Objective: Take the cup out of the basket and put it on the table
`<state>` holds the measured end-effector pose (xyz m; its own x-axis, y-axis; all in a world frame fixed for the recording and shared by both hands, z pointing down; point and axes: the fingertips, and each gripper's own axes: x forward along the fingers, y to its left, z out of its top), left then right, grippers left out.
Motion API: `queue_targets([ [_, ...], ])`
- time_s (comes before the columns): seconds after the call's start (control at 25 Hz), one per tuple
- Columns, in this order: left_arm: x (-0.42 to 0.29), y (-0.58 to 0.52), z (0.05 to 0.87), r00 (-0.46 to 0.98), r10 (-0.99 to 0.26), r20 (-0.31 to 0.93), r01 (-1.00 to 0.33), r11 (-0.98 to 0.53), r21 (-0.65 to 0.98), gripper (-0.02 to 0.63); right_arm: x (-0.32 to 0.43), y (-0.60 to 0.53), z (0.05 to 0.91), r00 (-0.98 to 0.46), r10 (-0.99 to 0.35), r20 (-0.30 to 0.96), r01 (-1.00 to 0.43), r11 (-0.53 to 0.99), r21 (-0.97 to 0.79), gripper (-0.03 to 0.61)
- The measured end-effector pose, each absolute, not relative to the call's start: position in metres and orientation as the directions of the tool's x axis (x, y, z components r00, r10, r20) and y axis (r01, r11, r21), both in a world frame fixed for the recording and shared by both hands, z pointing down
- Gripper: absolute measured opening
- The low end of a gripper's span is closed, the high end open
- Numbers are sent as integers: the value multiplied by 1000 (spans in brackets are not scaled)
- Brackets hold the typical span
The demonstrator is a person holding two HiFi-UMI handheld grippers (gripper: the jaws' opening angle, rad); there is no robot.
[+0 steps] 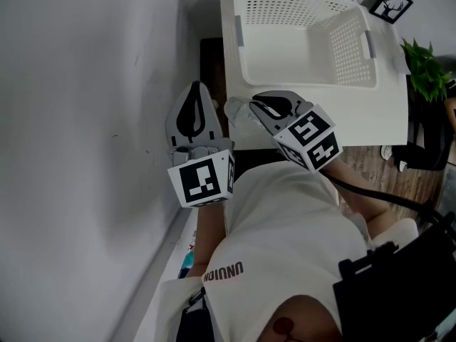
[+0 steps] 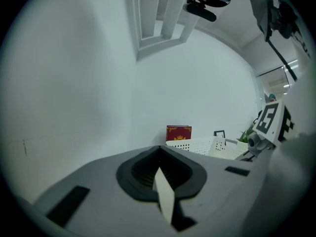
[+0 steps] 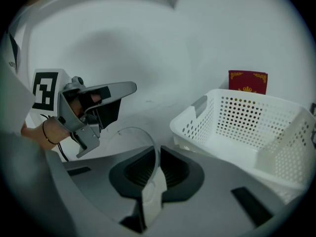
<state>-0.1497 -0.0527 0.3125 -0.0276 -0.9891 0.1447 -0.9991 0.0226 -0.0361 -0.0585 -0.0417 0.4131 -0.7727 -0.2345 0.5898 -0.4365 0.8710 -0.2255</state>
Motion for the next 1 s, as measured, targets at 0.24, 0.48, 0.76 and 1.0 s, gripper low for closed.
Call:
queue_targets([
  [0.24,-146,-55,319,-12,-987,159,-1000,7,-28,11,-50,-44,424,-753,-247,610,-465,855,-228,40],
  [0.48,-142,-57,321,13,-986,167,-1000,-17,-24,11,-43,-45,433,-732,-259,630,-492,841,-226,40],
  [0.76,-137,-62,323,40,-984,172,-999,-45,-24,11,-33,-50,443,-707,-276,651,-533,812,-236,40],
  [1.0,-135,-64,325,55,-983,175,-998,-59,-18,11,-24,-53,454,-679,-284,678,-561,796,-228,41],
])
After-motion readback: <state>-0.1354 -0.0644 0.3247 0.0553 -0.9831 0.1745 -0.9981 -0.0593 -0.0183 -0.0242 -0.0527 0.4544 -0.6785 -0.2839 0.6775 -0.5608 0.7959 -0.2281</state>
